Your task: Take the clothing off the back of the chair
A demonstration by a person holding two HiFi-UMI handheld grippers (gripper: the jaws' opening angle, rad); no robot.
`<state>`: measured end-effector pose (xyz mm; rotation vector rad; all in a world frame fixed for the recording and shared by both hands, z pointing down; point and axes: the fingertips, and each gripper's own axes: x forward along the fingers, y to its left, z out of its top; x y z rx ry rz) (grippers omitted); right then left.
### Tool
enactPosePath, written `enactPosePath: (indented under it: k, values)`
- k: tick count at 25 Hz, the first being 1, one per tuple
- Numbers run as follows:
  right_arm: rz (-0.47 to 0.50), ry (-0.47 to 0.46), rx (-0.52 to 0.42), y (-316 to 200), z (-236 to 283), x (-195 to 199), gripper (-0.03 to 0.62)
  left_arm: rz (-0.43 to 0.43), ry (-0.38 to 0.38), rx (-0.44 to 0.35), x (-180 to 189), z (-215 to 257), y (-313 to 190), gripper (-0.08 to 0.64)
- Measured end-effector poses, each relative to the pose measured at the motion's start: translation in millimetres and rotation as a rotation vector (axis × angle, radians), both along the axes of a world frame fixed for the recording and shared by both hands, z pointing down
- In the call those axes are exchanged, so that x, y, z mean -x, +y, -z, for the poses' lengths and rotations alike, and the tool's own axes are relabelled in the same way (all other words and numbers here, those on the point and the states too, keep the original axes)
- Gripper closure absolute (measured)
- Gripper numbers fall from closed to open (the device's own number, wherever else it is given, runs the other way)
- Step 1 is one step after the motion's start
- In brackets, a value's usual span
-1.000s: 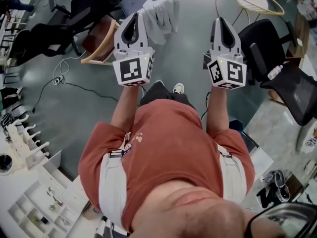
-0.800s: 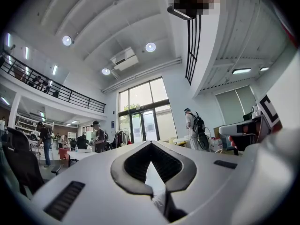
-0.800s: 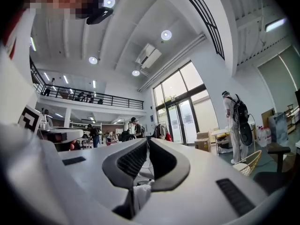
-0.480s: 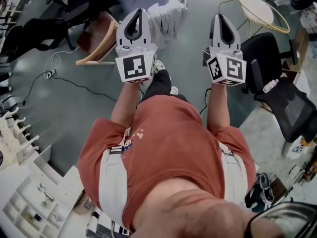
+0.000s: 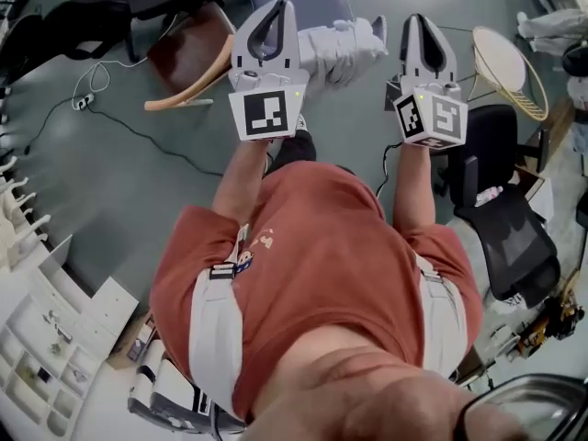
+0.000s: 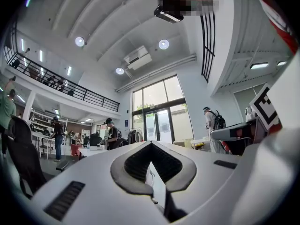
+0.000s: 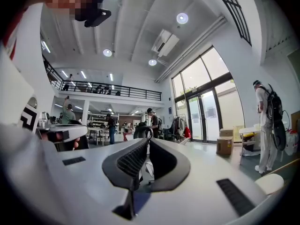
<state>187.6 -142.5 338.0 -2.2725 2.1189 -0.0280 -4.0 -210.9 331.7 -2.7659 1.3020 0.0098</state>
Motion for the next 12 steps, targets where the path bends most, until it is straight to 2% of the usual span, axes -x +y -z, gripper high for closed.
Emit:
enactPosePath:
  k: [6,12]
  values:
    - [0.071,0.018,0.004,-48.8,1.5,8.4,0.563,0.047,-0.01,0.002,5.3,-3.8,-35.9,0.546]
    - [0.145,-0.003,-0.003,-73.5,2.0,2.5,0.561,0.095,-0.027,-0.004,-3.9,-0.7,-43.7,0.546]
